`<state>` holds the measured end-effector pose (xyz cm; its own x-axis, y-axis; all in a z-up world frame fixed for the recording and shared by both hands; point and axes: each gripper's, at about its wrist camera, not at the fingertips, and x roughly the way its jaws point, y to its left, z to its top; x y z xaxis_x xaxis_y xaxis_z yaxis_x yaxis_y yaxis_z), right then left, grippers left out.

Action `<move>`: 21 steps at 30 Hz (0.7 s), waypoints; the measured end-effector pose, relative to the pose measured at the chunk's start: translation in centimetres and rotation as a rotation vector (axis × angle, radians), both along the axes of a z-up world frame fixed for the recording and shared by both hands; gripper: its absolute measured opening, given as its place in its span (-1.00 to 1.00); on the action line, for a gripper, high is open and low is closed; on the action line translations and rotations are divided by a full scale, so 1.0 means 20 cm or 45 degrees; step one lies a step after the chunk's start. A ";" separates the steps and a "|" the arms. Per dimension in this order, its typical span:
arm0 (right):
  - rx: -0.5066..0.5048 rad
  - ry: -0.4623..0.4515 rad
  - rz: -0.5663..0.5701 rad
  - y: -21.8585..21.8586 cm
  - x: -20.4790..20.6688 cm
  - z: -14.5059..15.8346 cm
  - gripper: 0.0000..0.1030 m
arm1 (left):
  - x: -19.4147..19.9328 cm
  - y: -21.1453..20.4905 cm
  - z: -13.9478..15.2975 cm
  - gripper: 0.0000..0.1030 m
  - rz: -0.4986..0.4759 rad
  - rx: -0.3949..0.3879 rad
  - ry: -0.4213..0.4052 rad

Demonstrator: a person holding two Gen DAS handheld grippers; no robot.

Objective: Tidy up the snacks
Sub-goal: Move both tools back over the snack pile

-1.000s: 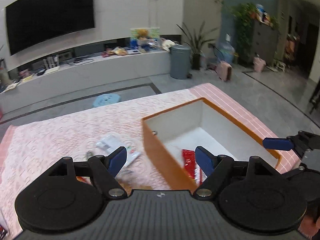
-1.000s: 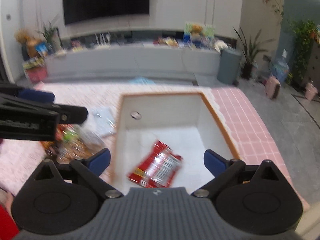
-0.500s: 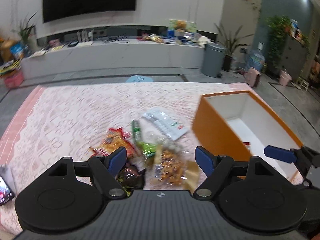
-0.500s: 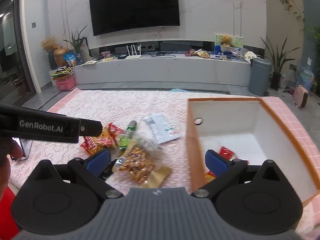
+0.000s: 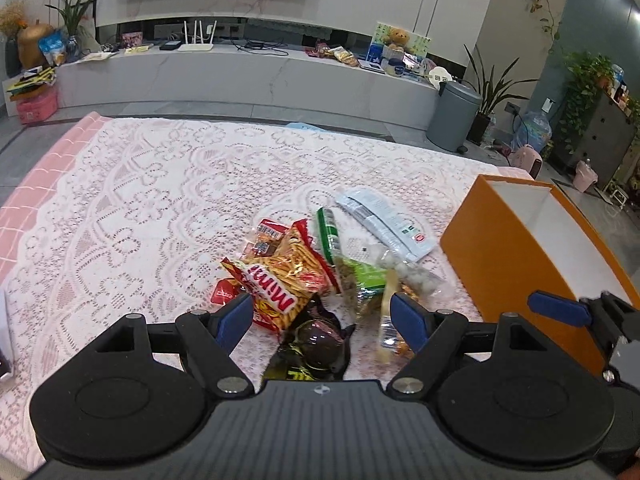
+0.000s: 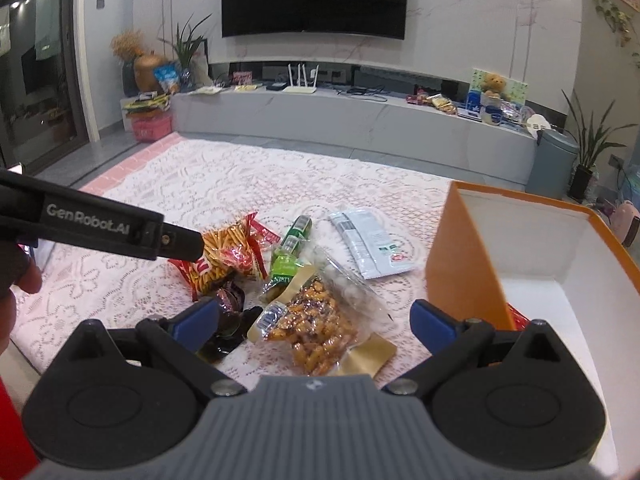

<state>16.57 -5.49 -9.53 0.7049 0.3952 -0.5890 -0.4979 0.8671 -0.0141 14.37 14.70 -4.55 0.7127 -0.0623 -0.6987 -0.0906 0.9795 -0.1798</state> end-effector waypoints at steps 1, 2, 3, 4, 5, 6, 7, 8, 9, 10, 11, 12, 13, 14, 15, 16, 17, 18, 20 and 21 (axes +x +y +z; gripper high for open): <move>-0.009 0.006 0.008 0.02 0.02 -0.01 0.91 | 0.01 0.01 -0.02 0.77 -0.002 -0.004 0.005; -0.016 0.011 0.015 0.03 0.04 -0.03 0.87 | 0.02 0.03 -0.04 0.77 -0.005 -0.012 0.010; -0.026 0.019 0.020 0.05 0.06 -0.05 0.83 | 0.03 0.04 -0.06 0.77 -0.007 -0.023 0.017; -0.039 0.029 0.026 0.07 0.08 -0.07 0.83 | 0.04 0.05 -0.08 0.77 -0.008 -0.037 0.028; -0.050 0.035 0.030 0.08 0.10 -0.09 0.82 | 0.04 0.06 -0.11 0.77 -0.011 -0.053 0.037; -0.062 0.037 0.030 0.08 0.11 -0.12 0.79 | 0.05 0.06 -0.13 0.77 -0.021 -0.066 0.045; -0.074 0.035 0.027 0.09 0.13 -0.15 0.75 | 0.05 0.07 -0.15 0.77 -0.035 -0.078 0.053; -0.080 0.035 0.024 0.10 0.14 -0.17 0.70 | 0.06 0.06 -0.17 0.77 -0.052 -0.088 0.062; -0.081 0.040 0.020 0.10 0.15 -0.19 0.70 | 0.06 0.06 -0.18 0.77 -0.065 -0.093 0.070; -0.077 0.048 0.013 0.10 0.16 -0.21 0.70 | 0.07 0.05 -0.20 0.77 -0.080 -0.093 0.082; -0.073 0.058 0.004 0.11 0.17 -0.22 0.70 | 0.08 0.05 -0.22 0.77 -0.086 -0.091 0.093; -0.068 0.071 -0.008 0.10 0.18 -0.23 0.70 | 0.08 0.04 -0.23 0.77 -0.092 -0.089 0.106; -0.054 0.089 -0.023 0.09 0.19 -0.24 0.70 | 0.09 0.03 -0.24 0.77 -0.101 -0.083 0.117; -0.036 0.109 -0.036 0.08 0.20 -0.25 0.70 | 0.09 0.03 -0.25 0.77 -0.112 -0.072 0.125; -0.015 0.132 -0.043 0.07 0.21 -0.25 0.70 | 0.09 0.02 -0.26 0.77 -0.122 -0.062 0.124; -0.003 0.158 -0.046 0.06 0.22 -0.26 0.70 | 0.10 0.02 -0.27 0.77 -0.130 -0.055 0.130; 0.000 0.180 -0.047 0.06 0.22 -0.27 0.70 | 0.10 0.02 -0.28 0.77 -0.137 -0.052 0.135; 0.007 0.199 -0.044 0.06 0.23 -0.29 0.70 | 0.10 0.02 -0.29 0.77 -0.145 -0.054 0.138; 0.012 0.229 -0.035 0.06 0.23 -0.30 0.70 | 0.11 0.03 -0.31 0.77 -0.160 -0.061 0.145; 0.008 0.235 -0.031 0.06 0.23 -0.31 0.70 | 0.13 0.03 -0.32 0.76 -0.157 -0.057 0.155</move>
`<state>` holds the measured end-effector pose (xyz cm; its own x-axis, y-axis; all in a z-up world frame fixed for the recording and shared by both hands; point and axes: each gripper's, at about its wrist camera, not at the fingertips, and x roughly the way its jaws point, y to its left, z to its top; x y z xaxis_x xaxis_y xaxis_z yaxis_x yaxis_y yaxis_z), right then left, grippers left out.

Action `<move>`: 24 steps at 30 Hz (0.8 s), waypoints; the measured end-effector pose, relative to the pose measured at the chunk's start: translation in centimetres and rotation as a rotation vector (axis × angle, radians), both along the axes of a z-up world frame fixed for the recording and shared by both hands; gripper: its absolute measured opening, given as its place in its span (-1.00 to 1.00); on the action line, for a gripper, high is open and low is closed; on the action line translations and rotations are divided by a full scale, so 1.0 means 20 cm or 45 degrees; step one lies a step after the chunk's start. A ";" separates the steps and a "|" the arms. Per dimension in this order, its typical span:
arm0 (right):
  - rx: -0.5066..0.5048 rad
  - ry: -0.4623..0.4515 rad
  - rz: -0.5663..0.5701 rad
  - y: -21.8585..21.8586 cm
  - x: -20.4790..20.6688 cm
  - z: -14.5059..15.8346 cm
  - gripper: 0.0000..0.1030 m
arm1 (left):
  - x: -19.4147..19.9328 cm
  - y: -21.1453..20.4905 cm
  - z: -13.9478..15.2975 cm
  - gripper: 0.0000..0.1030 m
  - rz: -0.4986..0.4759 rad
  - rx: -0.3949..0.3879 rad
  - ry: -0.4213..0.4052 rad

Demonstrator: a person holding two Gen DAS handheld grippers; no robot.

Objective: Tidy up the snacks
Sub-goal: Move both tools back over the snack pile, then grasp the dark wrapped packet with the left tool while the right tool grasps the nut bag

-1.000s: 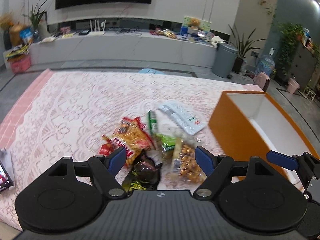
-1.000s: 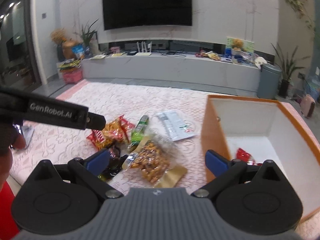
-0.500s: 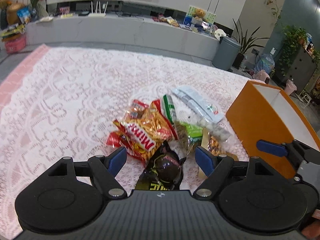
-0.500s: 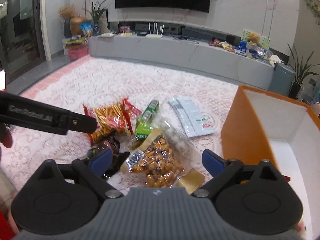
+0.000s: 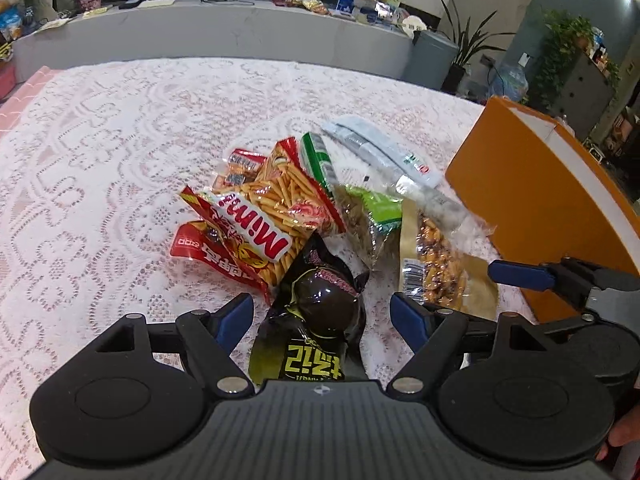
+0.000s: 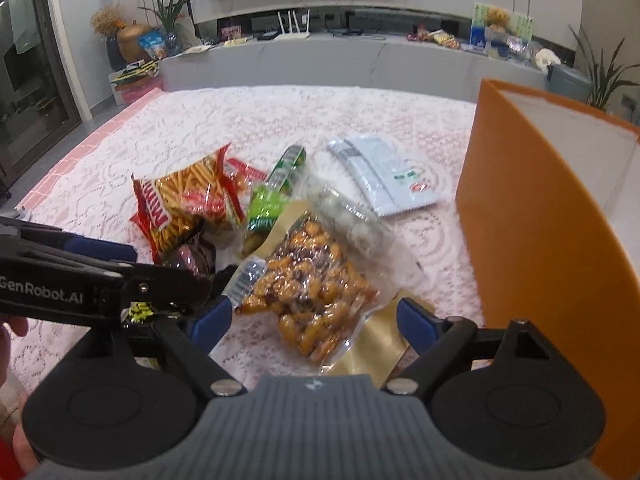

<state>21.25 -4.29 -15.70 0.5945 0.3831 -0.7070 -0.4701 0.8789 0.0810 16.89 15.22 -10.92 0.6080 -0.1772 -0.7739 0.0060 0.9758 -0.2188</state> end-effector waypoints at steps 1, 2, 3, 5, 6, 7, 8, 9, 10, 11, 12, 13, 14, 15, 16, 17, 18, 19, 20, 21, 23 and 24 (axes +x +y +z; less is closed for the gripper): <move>-0.002 0.000 0.004 0.00 0.00 0.00 0.70 | 0.01 0.00 -0.01 0.72 0.003 0.011 0.009; -0.003 -0.002 0.008 0.01 0.00 -0.01 0.70 | 0.02 -0.01 -0.03 0.69 0.000 0.023 0.014; -0.007 -0.001 0.014 0.01 0.00 -0.01 0.69 | 0.03 -0.02 -0.03 0.64 -0.013 0.030 0.012; -0.035 -0.010 0.023 0.02 -0.01 -0.02 0.68 | 0.05 -0.04 -0.05 0.64 -0.038 0.031 0.008; -0.049 -0.024 0.034 0.03 -0.01 -0.02 0.69 | 0.06 -0.05 -0.05 0.64 -0.039 0.038 0.009; -0.069 -0.040 0.045 0.04 -0.02 -0.03 0.69 | 0.06 -0.05 -0.06 0.64 -0.038 0.047 0.011; -0.090 -0.060 0.056 0.05 -0.03 -0.03 0.69 | 0.07 -0.05 -0.07 0.64 -0.033 0.056 0.018; -0.113 -0.081 0.069 0.06 -0.03 -0.03 0.71 | 0.07 -0.05 -0.08 0.61 -0.029 0.061 0.026; -0.139 -0.106 0.086 0.08 -0.04 -0.03 0.72 | 0.07 -0.05 -0.08 0.61 -0.031 0.072 0.018; -0.155 -0.125 0.097 0.09 -0.05 -0.04 0.74 | 0.07 -0.06 -0.08 0.61 -0.035 0.091 0.011; -0.168 -0.138 0.108 0.10 -0.06 -0.04 0.74 | 0.07 -0.08 -0.08 0.61 -0.040 0.108 0.009; -0.188 -0.153 0.122 0.11 -0.07 -0.04 0.74 | 0.07 -0.10 -0.08 0.60 -0.050 0.130 0.001; -0.207 -0.169 0.133 0.12 -0.07 -0.05 0.74 | 0.07 -0.11 -0.09 0.56 -0.058 0.151 -0.006; -0.228 -0.188 0.143 0.13 -0.08 -0.05 0.74 | 0.07 -0.12 -0.09 0.48 -0.065 0.163 -0.012; -0.251 -0.208 0.154 0.15 -0.09 -0.06 0.74 | 0.07 -0.13 -0.09 0.40 -0.068 0.180 -0.014; -0.268 -0.225 0.166 0.16 -0.09 -0.06 0.74 | 0.07 -0.13 -0.09 0.36 -0.072 0.186 -0.013; -0.274 -0.236 0.176 0.16 -0.10 -0.07 0.76 | 0.06 -0.13 -0.09 0.32 -0.067 0.189 -0.011; -0.273 -0.243 0.187 0.17 -0.10 -0.08 0.76 | 0.06 -0.13 -0.08 0.25 -0.063 0.186 -0.010; -0.270 -0.246 0.192 0.17 -0.09 -0.08 0.76 | 0.06 -0.14 -0.08 0.22 -0.063 0.183 -0.010; -0.270 -0.246 0.189 0.18 -0.09 -0.09 0.76 | 0.05 -0.14 -0.07 0.18 -0.061 0.183 -0.014; -0.267 -0.249 0.188 0.17 -0.08 -0.10 0.76 | 0.04 -0.14 -0.06 0.15 -0.047 0.185 -0.020; -0.261 -0.254 0.188 0.17 -0.08 -0.10 0.76 | 0.03 -0.13 -0.05 0.15 -0.031 0.181 -0.024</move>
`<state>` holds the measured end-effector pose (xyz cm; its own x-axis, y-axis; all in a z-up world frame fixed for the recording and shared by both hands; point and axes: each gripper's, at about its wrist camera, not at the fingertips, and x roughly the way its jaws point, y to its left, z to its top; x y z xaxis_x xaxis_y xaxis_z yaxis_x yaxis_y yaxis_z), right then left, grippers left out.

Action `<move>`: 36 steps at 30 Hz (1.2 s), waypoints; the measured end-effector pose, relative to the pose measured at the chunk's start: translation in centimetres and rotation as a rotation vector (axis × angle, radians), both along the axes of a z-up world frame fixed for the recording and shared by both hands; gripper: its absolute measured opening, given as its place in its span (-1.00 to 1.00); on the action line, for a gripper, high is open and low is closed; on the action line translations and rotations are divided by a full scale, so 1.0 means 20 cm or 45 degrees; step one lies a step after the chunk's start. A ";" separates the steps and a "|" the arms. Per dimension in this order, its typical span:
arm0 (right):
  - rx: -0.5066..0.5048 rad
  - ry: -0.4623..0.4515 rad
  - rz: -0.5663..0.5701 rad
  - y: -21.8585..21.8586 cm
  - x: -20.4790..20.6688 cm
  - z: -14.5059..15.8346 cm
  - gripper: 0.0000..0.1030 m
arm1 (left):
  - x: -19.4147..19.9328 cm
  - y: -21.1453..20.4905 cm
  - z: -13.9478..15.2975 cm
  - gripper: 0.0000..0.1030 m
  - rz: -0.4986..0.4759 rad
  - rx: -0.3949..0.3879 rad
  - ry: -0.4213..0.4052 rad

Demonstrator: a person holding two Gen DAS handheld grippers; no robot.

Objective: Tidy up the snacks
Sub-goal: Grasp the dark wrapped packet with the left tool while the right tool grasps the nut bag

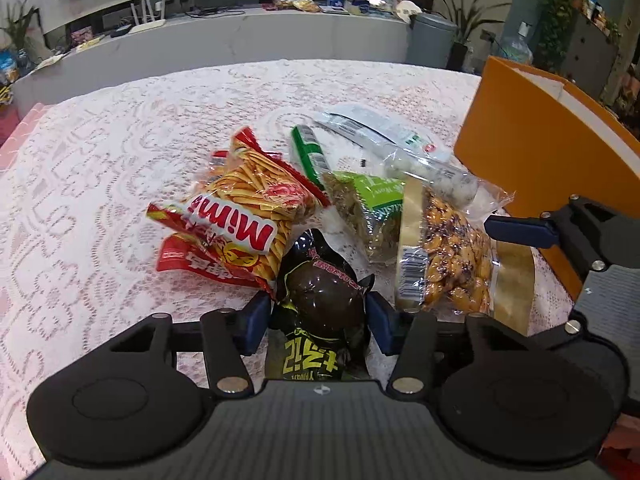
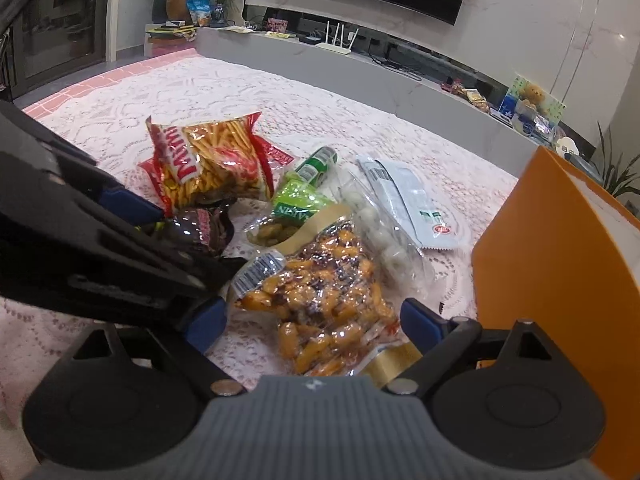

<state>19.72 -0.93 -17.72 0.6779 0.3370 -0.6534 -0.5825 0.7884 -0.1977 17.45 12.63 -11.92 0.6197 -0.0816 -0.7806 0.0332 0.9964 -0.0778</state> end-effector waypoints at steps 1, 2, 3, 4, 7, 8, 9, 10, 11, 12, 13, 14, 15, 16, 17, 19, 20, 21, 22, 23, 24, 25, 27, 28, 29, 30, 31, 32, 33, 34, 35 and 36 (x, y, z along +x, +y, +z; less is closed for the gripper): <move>0.006 -0.006 0.001 0.00 0.00 0.00 0.76 | -0.01 0.01 0.01 0.12 0.014 -0.009 -0.005; 0.009 -0.014 0.001 0.00 0.00 0.00 0.76 | -0.01 0.02 0.02 0.11 0.026 -0.029 -0.012; 0.010 -0.022 0.000 0.00 0.00 0.00 0.74 | -0.02 0.03 0.03 0.10 0.037 -0.054 -0.016; 0.010 -0.019 0.001 0.00 0.00 0.00 0.72 | -0.02 0.05 0.03 0.10 0.052 -0.080 -0.016; 0.009 0.011 -0.015 0.00 0.03 -0.01 0.61 | -0.03 0.08 0.04 0.10 0.080 -0.139 -0.013; 0.032 0.030 -0.025 -0.01 0.04 -0.01 0.51 | -0.04 0.08 0.05 0.10 0.085 -0.145 -0.016; 0.035 0.036 -0.029 -0.01 0.04 0.00 0.44 | -0.04 0.08 0.05 0.10 0.089 -0.151 -0.019; 0.027 0.031 -0.030 -0.01 0.04 0.00 0.39 | -0.05 0.08 0.05 0.09 0.091 -0.157 -0.025; 0.013 0.019 -0.029 0.00 0.03 0.01 0.35 | -0.05 0.08 0.06 0.09 0.092 -0.163 -0.030; 0.002 0.012 -0.024 0.00 0.02 0.01 0.33 | -0.05 0.09 0.06 0.09 0.095 -0.167 -0.035; -0.004 0.005 -0.022 0.01 0.01 0.01 0.32 | -0.06 0.09 0.07 0.09 0.097 -0.171 -0.042; -0.006 0.000 -0.020 0.01 0.00 0.02 0.31 | -0.07 0.09 0.07 0.09 0.098 -0.175 -0.048; -0.006 -0.005 -0.020 0.01 -0.01 0.02 0.26 | -0.07 0.09 0.08 0.09 0.099 -0.180 -0.054; -0.006 -0.018 -0.022 0.01 -0.02 0.03 0.22 | -0.08 0.09 0.09 0.07 0.101 -0.186 -0.060; -0.009 -0.040 -0.024 0.01 -0.03 0.04 0.20 | -0.09 0.09 0.09 0.05 0.104 -0.194 -0.065; 0.002 -0.053 -0.031 0.01 -0.05 0.07 0.00 | -0.10 0.10 0.10 0.03 0.106 -0.210 -0.065; 0.005 -0.088 -0.029 0.01 -0.07 0.08 -0.19 | -0.11 0.11 0.10 0.02 0.107 -0.217 -0.064; -0.022 -0.137 -0.034 0.01 -0.08 0.10 -0.32 | -0.11 0.11 0.10 0.01 0.112 -0.220 -0.066; -0.027 -0.155 -0.033 0.02 -0.10 0.11 -0.33 | -0.12 0.11 0.10 -0.02 0.116 -0.216 -0.067; -0.020 -0.159 -0.039 0.01 -0.10 0.12 -0.39 | -0.12 0.11 0.10 -0.02 0.122 -0.211 -0.067; -0.012 -0.169 -0.044 0.01 -0.11 0.13 -0.42 | -0.13 0.11 0.10 -0.02 0.129 -0.209 -0.069; -0.013 -0.183 -0.056 0.00 -0.11 0.13 -0.43 | -0.13 0.11 0.10 -0.03 0.133 -0.209 -0.071; 0.004 -0.186 -0.078 -0.02 -0.13 0.15 -0.45 | -0.14 0.11 0.11 -0.03 0.141 -0.208 -0.073; 0.024 -0.182 -0.090 -0.03 -0.13 0.16 -0.46 | -0.15 0.11 0.11 -0.03 0.146 -0.204 -0.076; 0.037 -0.188 -0.099 -0.04 -0.14 0.18 -0.63 | -0.15 0.11 0.12 -0.03 0.150 -0.203 -0.081; 0.052 -0.205 -0.102 -0.06 -0.15 0.20 -0.80 | -0.16 0.11 0.12 -0.03 0.152 -0.204 -0.084; 0.043 -0.238 -0.114 -0.06 -0.17 0.22 -0.81 | -0.17 0.11 0.12 -0.03 0.152 -0.208 -0.084; 0.058 -0.245 -0.112 -0.08 -0.19 0.25 -0.83 | -0.17 0.11 0.13 -0.03 0.148 -0.214 -0.084; 0.094 -0.220 -0.105 -0.10 -0.19 0.27 -0.84 | -0.18 0.11 0.13 -0.03 0.144 -0.219 -0.083; 0.121 -0.200 -0.108 -0.12 -0.20 0.29 -0.84 | -0.19 0.10 0.13 -0.03 0.142 -0.222 -0.081; 0.138 -0.194 -0.115 -0.13 -0.21 0.30 -0.84 | -0.19 0.10 0.13 -0.03 0.142 -0.225 -0.081; 0.149 -0.191 -0.120 -0.14 -0.22 0.31 -0.85 | -0.20 0.09 0.14 -0.03 0.139 -0.229 -0.081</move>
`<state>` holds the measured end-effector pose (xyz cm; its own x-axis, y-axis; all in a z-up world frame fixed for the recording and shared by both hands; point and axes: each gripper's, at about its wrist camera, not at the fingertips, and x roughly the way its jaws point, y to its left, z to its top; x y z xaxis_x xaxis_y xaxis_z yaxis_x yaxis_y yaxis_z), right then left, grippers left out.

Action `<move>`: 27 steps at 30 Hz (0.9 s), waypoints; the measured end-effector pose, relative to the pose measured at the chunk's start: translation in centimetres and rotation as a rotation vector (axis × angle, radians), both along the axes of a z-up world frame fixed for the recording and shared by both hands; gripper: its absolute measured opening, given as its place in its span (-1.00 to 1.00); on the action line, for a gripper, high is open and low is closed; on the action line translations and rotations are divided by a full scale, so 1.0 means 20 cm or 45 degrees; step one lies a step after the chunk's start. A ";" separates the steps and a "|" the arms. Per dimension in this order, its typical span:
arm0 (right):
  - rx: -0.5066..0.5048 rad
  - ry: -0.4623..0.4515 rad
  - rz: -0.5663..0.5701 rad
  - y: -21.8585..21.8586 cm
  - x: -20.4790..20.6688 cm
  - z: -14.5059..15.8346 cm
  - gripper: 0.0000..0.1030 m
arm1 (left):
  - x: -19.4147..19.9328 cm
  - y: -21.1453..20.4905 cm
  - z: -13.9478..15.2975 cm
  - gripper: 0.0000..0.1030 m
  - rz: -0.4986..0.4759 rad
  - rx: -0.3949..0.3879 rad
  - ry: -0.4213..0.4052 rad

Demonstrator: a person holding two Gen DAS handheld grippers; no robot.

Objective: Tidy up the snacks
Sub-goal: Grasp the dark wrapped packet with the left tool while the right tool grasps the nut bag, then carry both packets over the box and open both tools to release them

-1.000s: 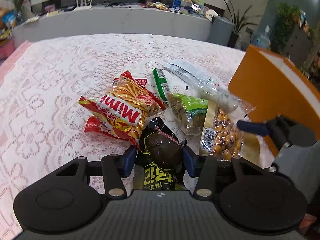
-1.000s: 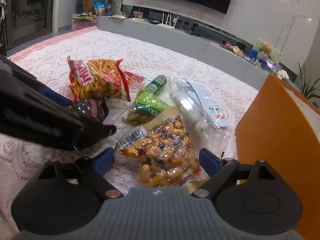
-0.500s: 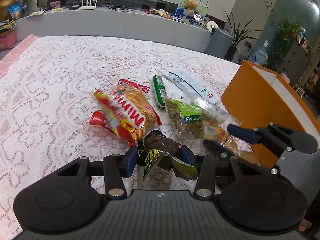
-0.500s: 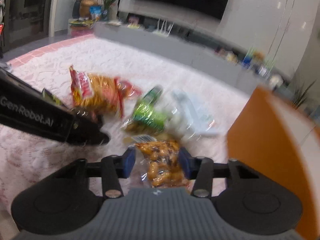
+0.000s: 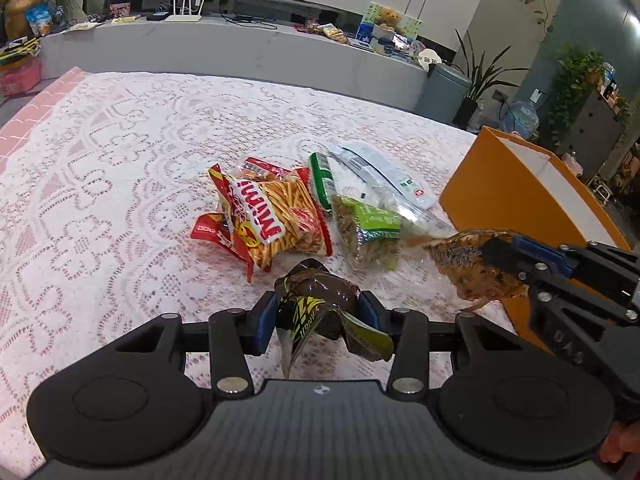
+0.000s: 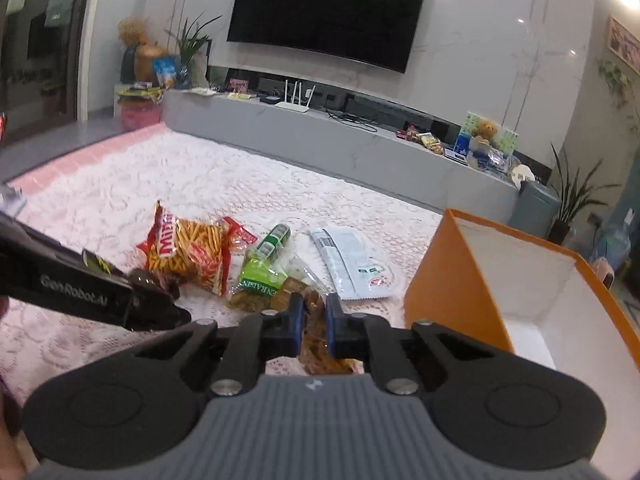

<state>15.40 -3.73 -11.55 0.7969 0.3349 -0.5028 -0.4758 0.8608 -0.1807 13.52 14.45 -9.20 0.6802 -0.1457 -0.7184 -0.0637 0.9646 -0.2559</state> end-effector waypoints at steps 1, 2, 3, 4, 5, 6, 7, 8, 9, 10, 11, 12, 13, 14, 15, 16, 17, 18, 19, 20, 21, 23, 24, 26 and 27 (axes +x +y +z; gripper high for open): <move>0.011 0.005 -0.004 -0.01 -0.01 0.01 -0.85 | -0.01 0.00 0.01 -0.03 -0.001 -0.005 -0.003; 0.028 0.013 -0.004 -0.02 -0.01 0.02 -0.85 | -0.01 -0.01 0.01 -0.03 -0.002 -0.010 -0.006; 0.049 0.020 -0.003 -0.04 -0.02 0.04 -0.85 | -0.02 -0.01 0.02 -0.03 -0.002 -0.016 -0.007; 0.064 0.022 -0.003 -0.05 -0.03 0.05 -0.85 | -0.03 -0.02 0.02 -0.03 -0.001 -0.024 -0.008; 0.076 0.021 -0.002 -0.06 -0.04 0.06 -0.85 | -0.04 -0.02 0.03 -0.03 0.003 -0.036 -0.010; 0.086 0.016 0.000 -0.06 -0.05 0.08 -0.85 | -0.05 -0.03 0.05 -0.03 0.007 -0.050 -0.014; 0.094 0.009 0.003 -0.07 -0.06 0.10 -0.85 | -0.05 -0.03 0.06 -0.03 0.012 -0.065 -0.021; 0.102 0.003 0.007 -0.08 -0.07 0.12 -0.85 | -0.06 -0.03 0.07 -0.03 0.018 -0.081 -0.030; 0.111 -0.001 0.009 -0.10 -0.09 0.14 -0.85 | -0.07 -0.04 0.09 -0.03 0.022 -0.091 -0.041; 0.124 -0.005 0.011 -0.11 -0.11 0.16 -0.86 | -0.09 -0.05 0.11 -0.03 0.026 -0.101 -0.054; 0.136 -0.008 0.011 -0.12 -0.12 0.18 -0.85 | -0.10 -0.05 0.13 -0.03 0.028 -0.108 -0.063; 0.152 -0.009 0.010 -0.13 -0.13 0.20 -0.85 | -0.10 -0.06 0.15 -0.03 0.027 -0.116 -0.073; 0.163 -0.012 0.008 -0.15 -0.15 0.22 -0.85 | -0.11 -0.08 0.17 -0.03 0.024 -0.127 -0.083; 0.172 -0.015 0.003 -0.16 -0.16 0.24 -0.86 | -0.12 -0.09 0.20 -0.03 0.020 -0.134 -0.091; 0.177 -0.016 -0.007 -0.17 -0.17 0.25 -0.85 | -0.12 -0.11 0.22 -0.03 0.014 -0.140 -0.100; 0.185 -0.017 -0.016 -0.19 -0.18 0.27 -0.85 | -0.12 -0.12 0.24 -0.03 0.008 -0.143 -0.109; 0.201 -0.020 -0.022 -0.21 -0.19 0.29 -0.85 | -0.12 -0.14 0.27 -0.03 -0.001 -0.144 -0.119; 0.220 -0.022 -0.022 -0.23 -0.20 0.31 -0.85 | -0.12 -0.16 0.29 -0.03 -0.010 -0.145 -0.127; 0.241 -0.025 -0.021 -0.26 -0.21 0.33 -0.85 | -0.12 -0.18 0.32 -0.03 -0.021 -0.145 -0.134; 0.253 -0.029 -0.021 -0.28 -0.21 0.35 -0.85 | -0.12 -0.20 0.34 -0.03 -0.032 -0.144 -0.141; 0.261 -0.036 -0.022 -0.31 -0.22 0.37 -0.85 | -0.11 -0.22 0.37 -0.03 -0.042 -0.145 -0.149; 0.264 -0.059 -0.023 -0.36 -0.24 0.42 -0.85 | -0.10 -0.27 0.41 -0.03 -0.064 -0.145 -0.165; 0.261 -0.074 -0.025 -0.39 -0.25 0.44 -0.85 | -0.09 -0.30 0.43 -0.03 -0.076 -0.143 -0.174; 0.253 -0.100 -0.031 -0.44 -0.26 0.48 -0.85 | -0.07 -0.35 0.47 -0.03 -0.100 -0.141 -0.195; 0.252 -0.111 -0.035 -0.47 -0.27 0.50 -0.85 | -0.06 -0.38 0.48 -0.03 -0.114 -0.139 -0.202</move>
